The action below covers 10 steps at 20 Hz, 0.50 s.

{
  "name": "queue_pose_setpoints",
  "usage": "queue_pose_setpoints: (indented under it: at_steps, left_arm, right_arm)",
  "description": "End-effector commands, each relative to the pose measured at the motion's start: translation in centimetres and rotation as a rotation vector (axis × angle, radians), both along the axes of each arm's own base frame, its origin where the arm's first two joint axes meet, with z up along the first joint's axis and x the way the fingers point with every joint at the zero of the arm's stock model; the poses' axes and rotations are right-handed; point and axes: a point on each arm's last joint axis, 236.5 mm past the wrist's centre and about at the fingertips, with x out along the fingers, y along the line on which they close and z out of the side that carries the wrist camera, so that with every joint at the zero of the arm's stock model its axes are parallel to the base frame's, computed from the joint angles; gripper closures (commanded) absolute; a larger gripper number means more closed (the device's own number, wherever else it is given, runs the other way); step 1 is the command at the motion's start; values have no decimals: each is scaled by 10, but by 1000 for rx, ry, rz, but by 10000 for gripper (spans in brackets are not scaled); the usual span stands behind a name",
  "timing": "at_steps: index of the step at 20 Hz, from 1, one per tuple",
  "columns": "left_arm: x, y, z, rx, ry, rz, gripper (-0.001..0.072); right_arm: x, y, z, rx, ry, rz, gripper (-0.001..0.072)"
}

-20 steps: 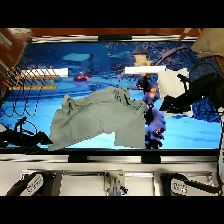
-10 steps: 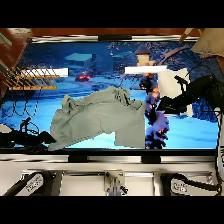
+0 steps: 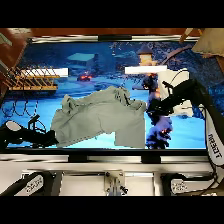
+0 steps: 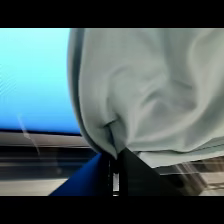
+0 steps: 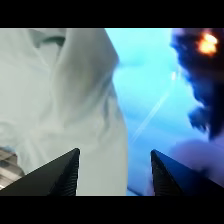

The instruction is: Fold the shirts.

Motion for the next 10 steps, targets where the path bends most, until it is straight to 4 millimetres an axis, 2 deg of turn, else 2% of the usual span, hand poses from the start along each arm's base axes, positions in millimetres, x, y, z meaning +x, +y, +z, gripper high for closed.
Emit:
queue_pose_setpoints:
  at_steps: [1,5,6,7,8,9,10]
  left_arm:
    - [10,-5,22,-17,-45,-40,671]
    - [44,7,57,38,-193,-23,671]
    - [50,9,64,43,-212,-17,671]
    - [55,9,71,43,-226,-13,671]
    - [64,8,80,35,-254,-2,671]
    - [75,7,95,27,-301,2,671]
    - [88,7,114,33,-366,-9,672]
  right_arm:
    - [5,26,-27,-12,-47,129,139]
    - [-4,42,-43,-6,-11,178,142]
    - [-6,47,-45,-7,-10,196,219]
    - [-7,51,-44,-6,-14,204,360]
    - [-7,55,-40,6,-25,215,538]
    - [-5,56,-33,10,-46,220,637]
    - [0,57,-16,13,-104,233,636]
